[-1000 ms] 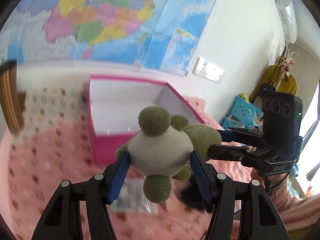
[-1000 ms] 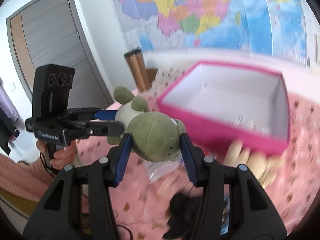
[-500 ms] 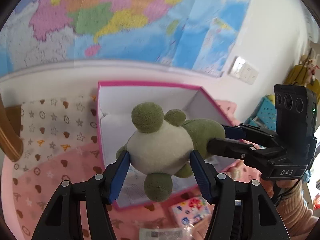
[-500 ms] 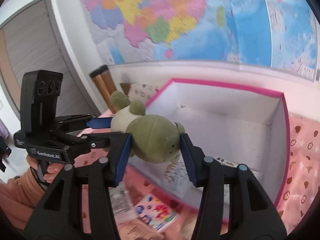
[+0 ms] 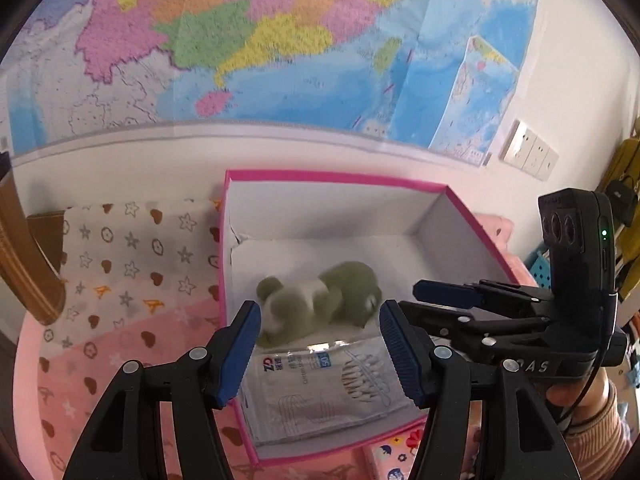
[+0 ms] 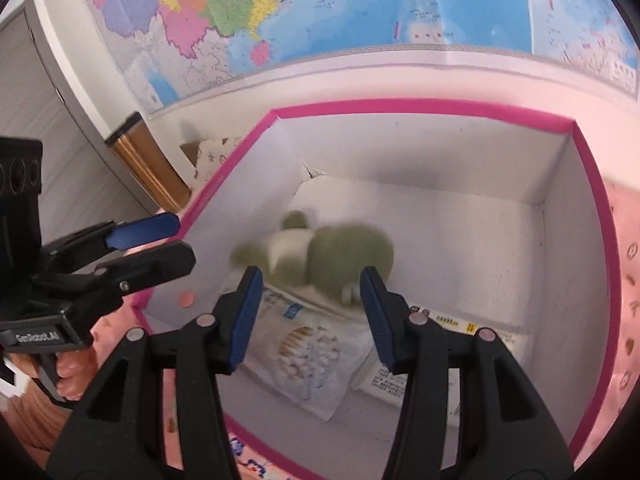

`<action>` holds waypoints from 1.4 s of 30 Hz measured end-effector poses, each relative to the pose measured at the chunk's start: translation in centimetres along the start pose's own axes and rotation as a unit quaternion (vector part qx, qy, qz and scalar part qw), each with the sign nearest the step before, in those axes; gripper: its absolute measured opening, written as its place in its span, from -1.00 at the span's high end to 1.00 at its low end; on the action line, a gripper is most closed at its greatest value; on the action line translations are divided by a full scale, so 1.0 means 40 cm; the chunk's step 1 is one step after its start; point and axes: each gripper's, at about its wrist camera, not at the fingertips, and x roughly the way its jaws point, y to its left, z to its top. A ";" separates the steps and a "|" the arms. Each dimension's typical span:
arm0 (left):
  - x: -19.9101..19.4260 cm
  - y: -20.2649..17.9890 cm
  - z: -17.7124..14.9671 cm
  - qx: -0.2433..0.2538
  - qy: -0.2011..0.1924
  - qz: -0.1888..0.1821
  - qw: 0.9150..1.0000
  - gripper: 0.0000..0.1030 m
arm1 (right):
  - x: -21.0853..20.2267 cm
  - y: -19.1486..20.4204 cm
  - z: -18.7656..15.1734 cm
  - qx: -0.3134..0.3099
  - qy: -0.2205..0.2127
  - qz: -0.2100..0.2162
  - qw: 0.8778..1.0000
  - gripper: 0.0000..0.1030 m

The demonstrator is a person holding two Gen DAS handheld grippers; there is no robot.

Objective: Organize soft objects

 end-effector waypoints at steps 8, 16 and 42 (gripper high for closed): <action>-0.076 -0.031 -0.043 0.019 -0.032 -0.018 0.999 -0.25 | -0.142 0.014 -0.034 -0.009 -0.041 0.021 0.999 -0.05; -0.139 -0.092 -0.110 0.039 -0.025 -0.082 0.996 -0.26 | -0.315 0.058 -0.115 -0.035 -0.082 0.042 0.995 -0.09; -0.055 -0.323 -0.386 0.148 0.139 -0.192 0.960 -0.26 | -0.359 -0.061 -0.563 0.079 0.010 0.018 0.997 -0.09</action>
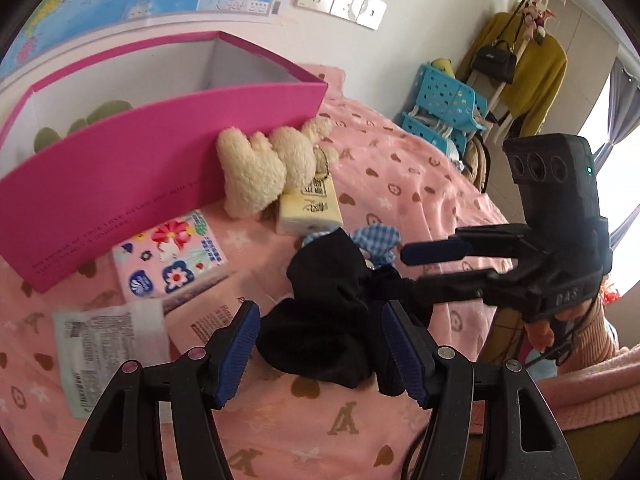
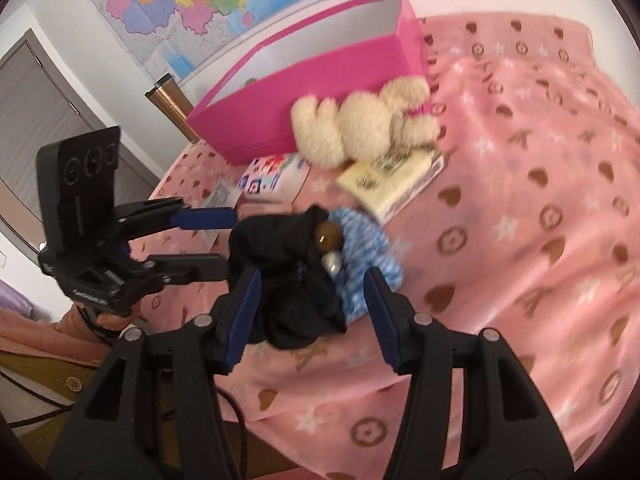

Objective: Organize soft objects

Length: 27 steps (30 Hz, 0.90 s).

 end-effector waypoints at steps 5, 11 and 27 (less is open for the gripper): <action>0.023 0.003 -0.004 -0.004 0.010 0.006 1.000 -0.19 | 0.030 -0.001 -0.027 0.015 0.008 0.016 1.000 -0.09; 0.034 0.002 -0.008 -0.006 0.018 0.014 1.000 0.15 | 0.075 0.004 -0.015 0.012 0.010 0.008 1.000 0.18; -0.024 -0.035 0.018 0.001 -0.023 -0.027 0.999 0.50 | -0.038 0.084 0.000 -0.050 -0.051 -0.001 0.997 0.62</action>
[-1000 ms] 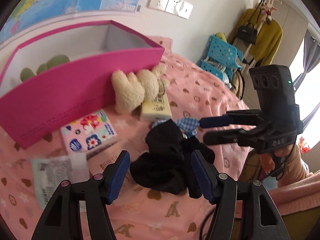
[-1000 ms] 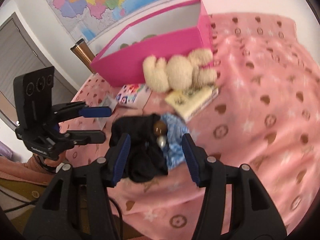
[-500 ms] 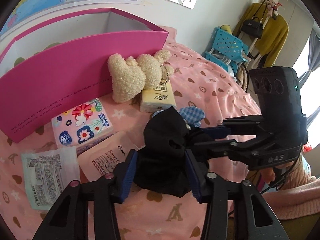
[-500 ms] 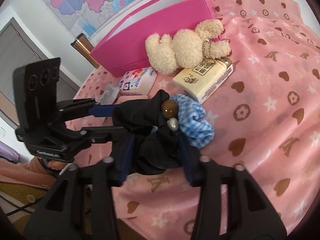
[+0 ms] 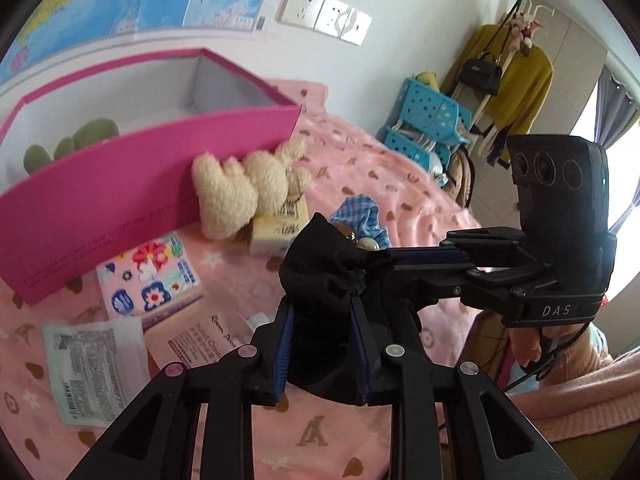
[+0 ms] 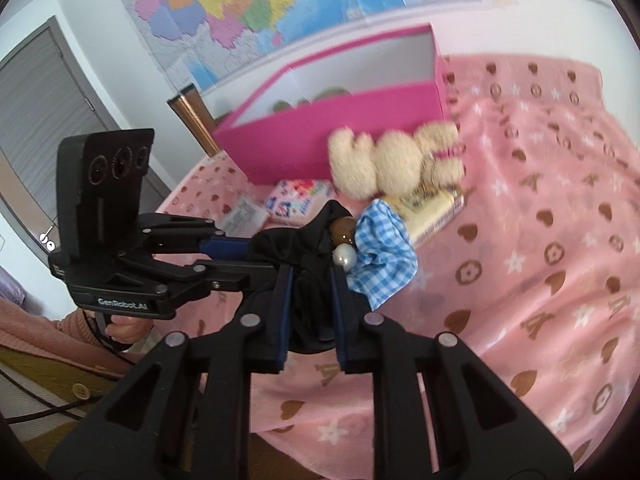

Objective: Organize soft objects

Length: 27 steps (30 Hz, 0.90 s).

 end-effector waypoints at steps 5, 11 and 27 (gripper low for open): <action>-0.030 -0.002 0.014 0.009 -0.024 0.008 1.000 0.50 | 0.008 0.005 0.009 -0.024 0.003 -0.011 1.000 0.58; 0.036 0.036 -0.008 -0.005 0.018 0.033 0.999 0.57 | 0.080 -0.071 -0.035 0.035 0.063 -0.009 0.997 0.37; 0.034 0.060 0.035 -0.022 -0.004 0.048 0.999 0.13 | 0.010 -0.092 0.065 0.032 -0.026 -0.026 0.999 0.04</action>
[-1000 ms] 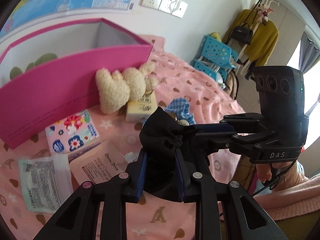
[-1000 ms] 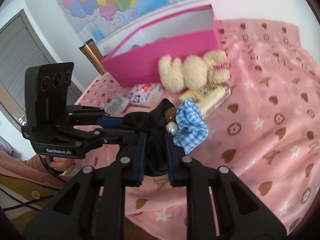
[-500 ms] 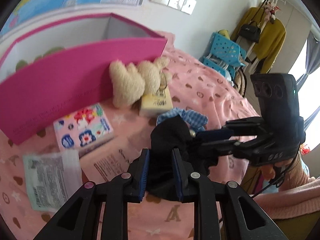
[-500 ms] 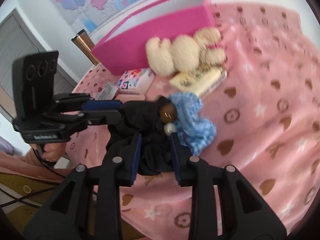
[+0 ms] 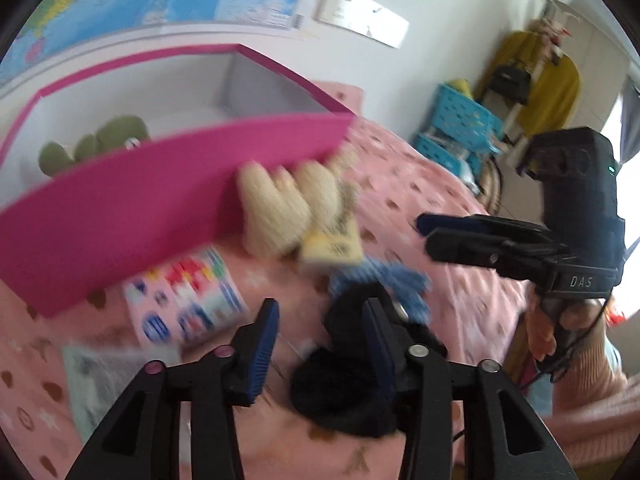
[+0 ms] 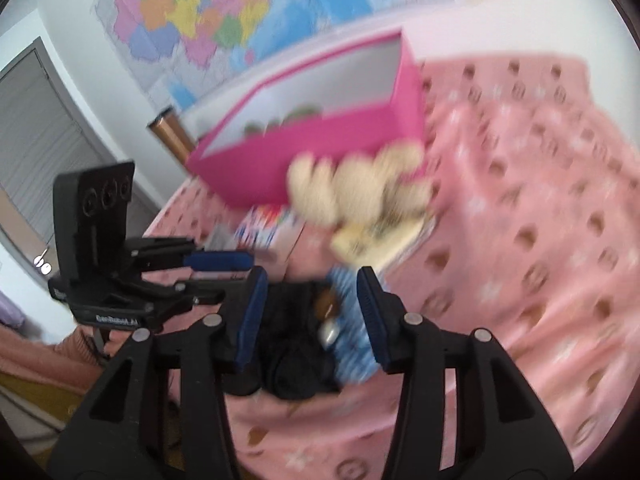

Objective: Organize soft objects

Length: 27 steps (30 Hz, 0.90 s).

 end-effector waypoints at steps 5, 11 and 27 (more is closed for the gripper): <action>0.030 0.038 0.081 -0.031 -0.014 0.036 0.999 0.13 | 0.040 -0.078 0.077 0.014 -0.015 -0.045 0.999 0.04; 0.086 0.050 0.127 -0.036 0.000 0.037 0.999 0.30 | 0.118 -0.141 0.105 0.041 0.012 -0.012 0.999 0.04; 0.041 -0.009 0.129 -0.004 -0.020 0.019 1.000 0.40 | 0.054 -0.034 0.114 -0.026 -0.008 -0.005 1.000 0.84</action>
